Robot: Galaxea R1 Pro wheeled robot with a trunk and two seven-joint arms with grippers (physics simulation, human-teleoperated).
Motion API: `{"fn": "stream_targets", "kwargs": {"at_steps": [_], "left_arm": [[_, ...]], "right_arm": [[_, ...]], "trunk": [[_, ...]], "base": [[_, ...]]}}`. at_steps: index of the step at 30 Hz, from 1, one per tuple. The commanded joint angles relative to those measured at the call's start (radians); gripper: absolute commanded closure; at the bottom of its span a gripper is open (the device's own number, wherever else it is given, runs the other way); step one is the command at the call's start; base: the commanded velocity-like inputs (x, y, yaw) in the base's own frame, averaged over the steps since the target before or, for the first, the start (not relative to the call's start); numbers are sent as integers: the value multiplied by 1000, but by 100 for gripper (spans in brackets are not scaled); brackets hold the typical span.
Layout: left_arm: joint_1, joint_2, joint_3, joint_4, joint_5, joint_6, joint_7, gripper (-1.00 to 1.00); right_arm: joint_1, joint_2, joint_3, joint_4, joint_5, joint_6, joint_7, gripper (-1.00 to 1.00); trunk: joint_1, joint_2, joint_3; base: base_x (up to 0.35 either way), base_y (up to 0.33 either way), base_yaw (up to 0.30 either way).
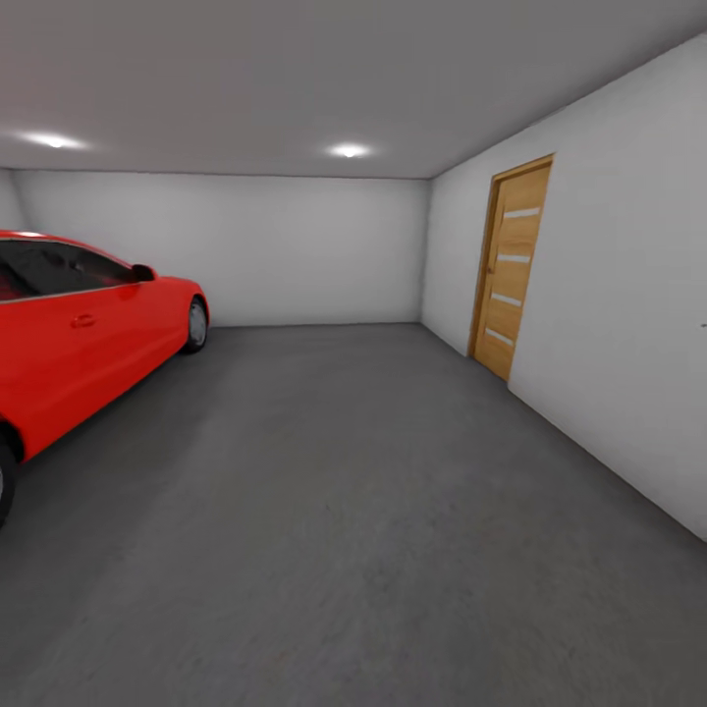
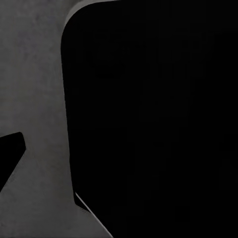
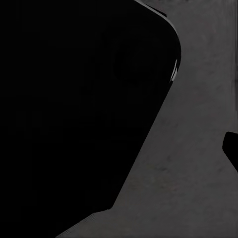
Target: Move the two storage containers from the living room to the garage. In the garage, place one container on the floor and stack the other container on top of it (either order is fine).
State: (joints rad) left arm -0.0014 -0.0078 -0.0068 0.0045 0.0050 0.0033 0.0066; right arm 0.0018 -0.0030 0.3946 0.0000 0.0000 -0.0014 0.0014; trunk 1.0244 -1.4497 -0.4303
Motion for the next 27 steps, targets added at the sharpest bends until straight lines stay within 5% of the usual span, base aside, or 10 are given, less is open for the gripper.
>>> {"fn": "stream_targets", "kwargs": {"at_steps": [1, 11, 27], "left_arm": [[0, 0, 0, 0, 1, 0, 1, -100], [0, 0, 2, 0, 3, 0, 2, -100], [0, 2, 4, 0, 4, 0, 3, -100]], "right_arm": [[0, 0, 4, 0, 0, 0, 0, -100], [0, 0, 4, 0, 0, 6, 0, -100], [0, 0, 4, 0, 0, 12, 1, -100]], "trunk": [[1, 0, -1], [1, 0, -1], [1, 0, -1]], "base": [[321, 0, -293], [324, 0, -256], [329, 0, -15]]}}
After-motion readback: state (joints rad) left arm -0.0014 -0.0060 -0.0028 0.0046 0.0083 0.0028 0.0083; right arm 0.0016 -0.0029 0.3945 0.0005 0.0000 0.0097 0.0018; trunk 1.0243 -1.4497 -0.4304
